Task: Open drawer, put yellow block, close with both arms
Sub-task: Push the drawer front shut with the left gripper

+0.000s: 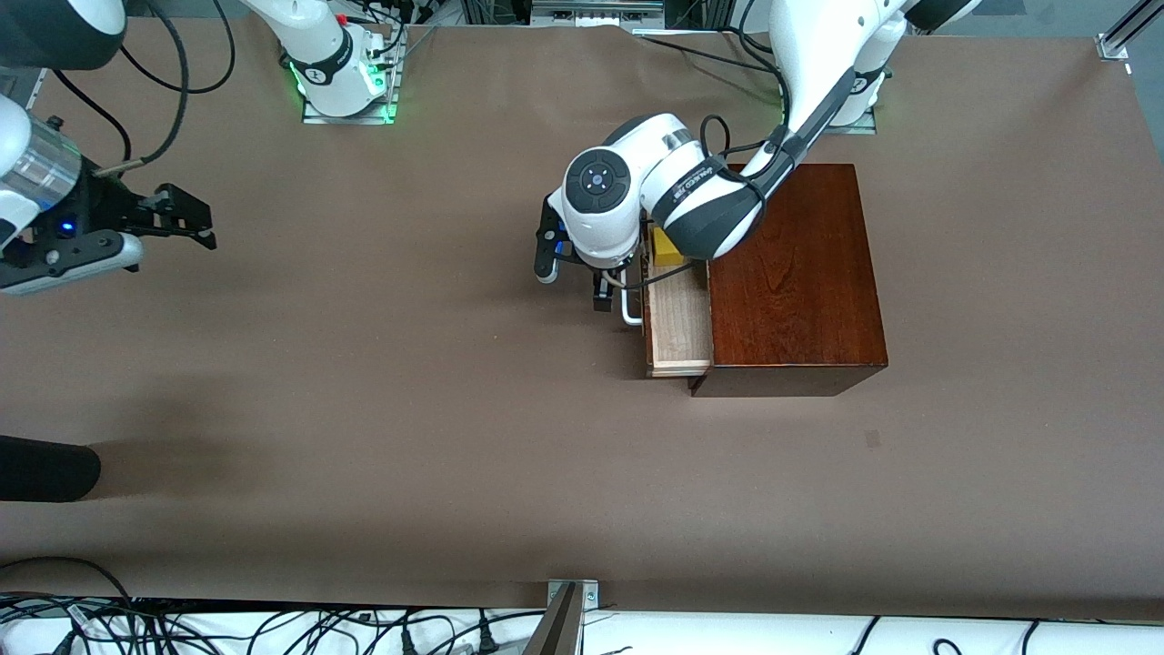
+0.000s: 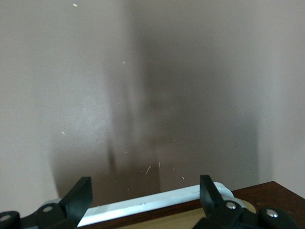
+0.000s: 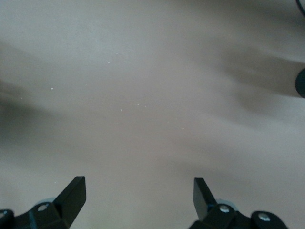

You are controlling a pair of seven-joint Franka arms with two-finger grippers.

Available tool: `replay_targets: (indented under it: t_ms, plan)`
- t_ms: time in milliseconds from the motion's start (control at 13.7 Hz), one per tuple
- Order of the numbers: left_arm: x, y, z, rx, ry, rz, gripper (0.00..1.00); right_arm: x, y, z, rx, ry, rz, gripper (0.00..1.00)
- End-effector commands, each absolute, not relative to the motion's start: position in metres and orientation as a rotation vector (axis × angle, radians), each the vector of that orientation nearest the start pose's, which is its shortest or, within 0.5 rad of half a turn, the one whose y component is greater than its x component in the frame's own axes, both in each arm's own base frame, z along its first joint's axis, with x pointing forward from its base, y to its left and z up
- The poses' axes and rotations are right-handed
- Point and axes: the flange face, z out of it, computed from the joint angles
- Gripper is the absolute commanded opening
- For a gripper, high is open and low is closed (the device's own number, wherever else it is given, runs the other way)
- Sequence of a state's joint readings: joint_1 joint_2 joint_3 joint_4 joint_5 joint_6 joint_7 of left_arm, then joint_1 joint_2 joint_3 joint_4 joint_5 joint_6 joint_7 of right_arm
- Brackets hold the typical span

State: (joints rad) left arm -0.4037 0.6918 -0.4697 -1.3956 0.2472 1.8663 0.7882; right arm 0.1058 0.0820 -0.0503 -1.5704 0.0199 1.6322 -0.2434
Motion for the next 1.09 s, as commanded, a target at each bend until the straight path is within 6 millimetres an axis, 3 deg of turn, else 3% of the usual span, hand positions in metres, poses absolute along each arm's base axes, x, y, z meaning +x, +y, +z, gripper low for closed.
replay_targets:
  t_ms: [0, 146, 365, 729, 1021]
  plan:
    - [0.510, -0.480, 0.306, -2.053, 2.380, 0.274, 1.00, 0.575, 0.022, 0.586, -3.103, -0.440, 0.045, 1.00]
    - [0.517, -0.472, 0.299, -2.061, 2.362, 0.295, 1.00, 0.575, 0.025, 0.591, -3.108, -0.417, 0.047, 1.00]
    - [0.523, -0.453, 0.297, -2.049, 2.313, 0.397, 1.00, 0.577, 0.026, 0.590, -3.133, -0.251, 0.044, 1.00]
    - [0.524, -0.437, 0.294, -1.957, 2.248, 0.509, 1.00, 0.578, 0.029, 0.581, -3.144, -0.243, 0.095, 1.00]
    - [0.519, -0.440, 0.300, -2.108, 2.047, 0.494, 1.00, 0.580, 0.028, 0.579, -3.146, -0.243, 0.090, 1.00]
